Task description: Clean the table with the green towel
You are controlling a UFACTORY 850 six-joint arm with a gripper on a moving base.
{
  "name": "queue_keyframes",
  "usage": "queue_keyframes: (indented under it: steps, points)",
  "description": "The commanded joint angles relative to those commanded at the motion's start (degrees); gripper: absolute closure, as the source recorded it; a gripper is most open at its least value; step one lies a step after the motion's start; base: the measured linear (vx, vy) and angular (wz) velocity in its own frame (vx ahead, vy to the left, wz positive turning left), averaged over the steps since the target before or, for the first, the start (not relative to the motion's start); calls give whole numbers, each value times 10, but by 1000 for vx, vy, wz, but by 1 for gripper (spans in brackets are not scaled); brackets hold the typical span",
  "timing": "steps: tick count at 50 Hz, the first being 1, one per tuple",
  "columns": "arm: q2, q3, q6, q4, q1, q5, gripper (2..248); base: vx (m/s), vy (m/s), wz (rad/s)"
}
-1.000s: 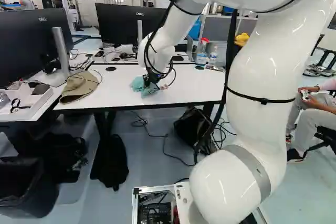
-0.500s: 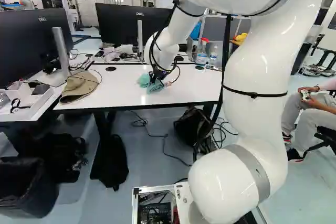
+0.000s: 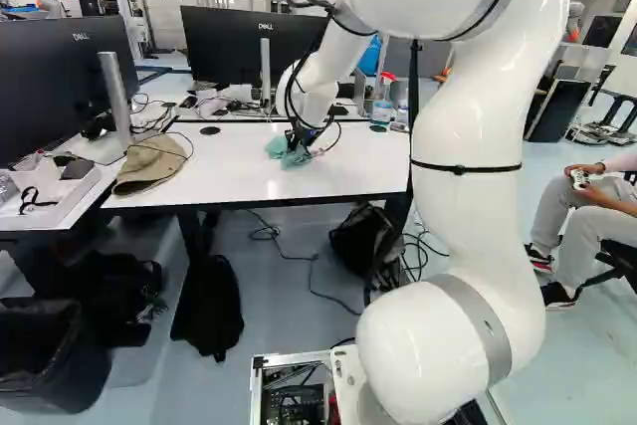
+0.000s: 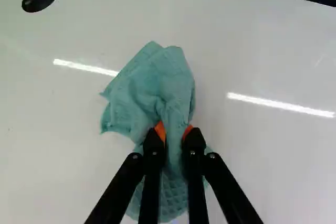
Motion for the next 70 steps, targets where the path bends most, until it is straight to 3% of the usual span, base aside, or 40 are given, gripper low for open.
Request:
queue_keyframes:
  steps: [39,70]
  points:
    - [-96,-127,0,0,18,0,199,0,0,0]
    - [-137,-185,0,0,56,0,199,0,0,0]
